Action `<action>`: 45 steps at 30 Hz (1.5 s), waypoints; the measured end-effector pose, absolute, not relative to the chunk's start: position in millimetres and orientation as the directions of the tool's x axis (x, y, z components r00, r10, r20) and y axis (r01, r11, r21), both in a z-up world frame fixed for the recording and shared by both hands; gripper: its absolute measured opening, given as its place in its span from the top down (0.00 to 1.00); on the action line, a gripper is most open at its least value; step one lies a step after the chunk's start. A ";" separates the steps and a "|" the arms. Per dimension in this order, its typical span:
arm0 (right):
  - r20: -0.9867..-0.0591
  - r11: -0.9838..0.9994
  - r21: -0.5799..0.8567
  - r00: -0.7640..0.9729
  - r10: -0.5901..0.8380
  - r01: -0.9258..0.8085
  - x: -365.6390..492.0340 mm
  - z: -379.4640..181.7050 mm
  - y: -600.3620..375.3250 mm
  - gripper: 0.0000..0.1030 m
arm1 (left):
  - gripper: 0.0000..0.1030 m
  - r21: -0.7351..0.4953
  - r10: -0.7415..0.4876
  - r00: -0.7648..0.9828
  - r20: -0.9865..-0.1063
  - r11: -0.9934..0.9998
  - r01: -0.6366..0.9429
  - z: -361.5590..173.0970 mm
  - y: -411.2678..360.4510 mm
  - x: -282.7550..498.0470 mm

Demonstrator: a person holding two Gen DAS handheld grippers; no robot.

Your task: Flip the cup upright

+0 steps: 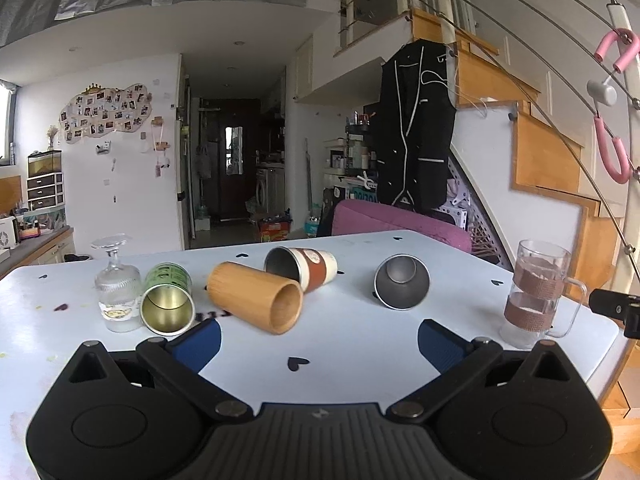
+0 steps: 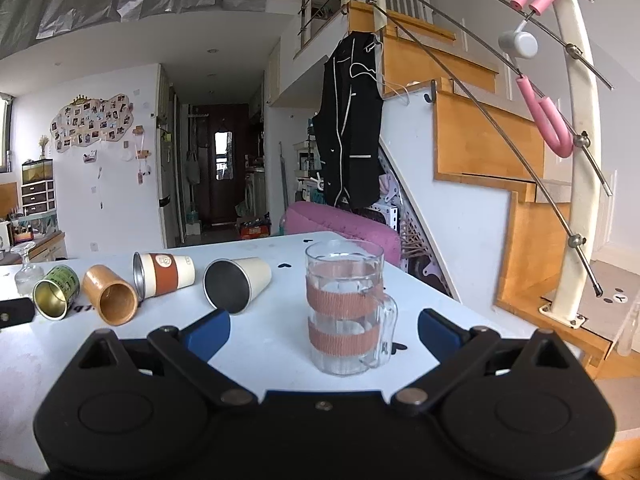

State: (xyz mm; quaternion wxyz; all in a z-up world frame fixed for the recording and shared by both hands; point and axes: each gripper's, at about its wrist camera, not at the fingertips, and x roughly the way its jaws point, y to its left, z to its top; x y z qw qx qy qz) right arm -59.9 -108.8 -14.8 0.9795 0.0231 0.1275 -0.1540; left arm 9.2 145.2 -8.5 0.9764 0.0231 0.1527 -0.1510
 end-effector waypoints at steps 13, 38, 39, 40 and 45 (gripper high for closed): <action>-0.248 0.952 -0.020 0.921 -0.300 0.305 -69.0 -12.7 -102.6 0.02 | 0.00 0.012 -0.293 0.901 -0.320 0.950 0.313 -13.0 133.9 4.6; -0.256 0.954 -0.039 0.920 -0.296 0.296 -68.0 -14.7 -96.9 0.02 | 0.00 0.009 -0.296 0.900 -0.321 0.949 0.315 -12.4 132.0 3.4; -0.256 0.954 -0.038 0.920 -0.296 0.297 -68.0 -14.5 -96.9 0.02 | 0.00 0.009 -0.296 0.899 -0.322 0.949 0.315 -12.4 131.7 3.5; -0.257 0.954 -0.039 0.920 -0.296 0.296 -67.9 -14.7 -96.8 0.02 | 0.00 0.008 -0.296 0.899 -0.322 0.949 0.315 -12.3 131.5 3.6; -0.262 0.955 -0.043 0.919 -0.296 0.295 -67.3 -15.1 -96.0 0.02 | 0.00 0.008 -0.296 0.899 -0.322 0.949 0.315 -12.3 131.8 3.7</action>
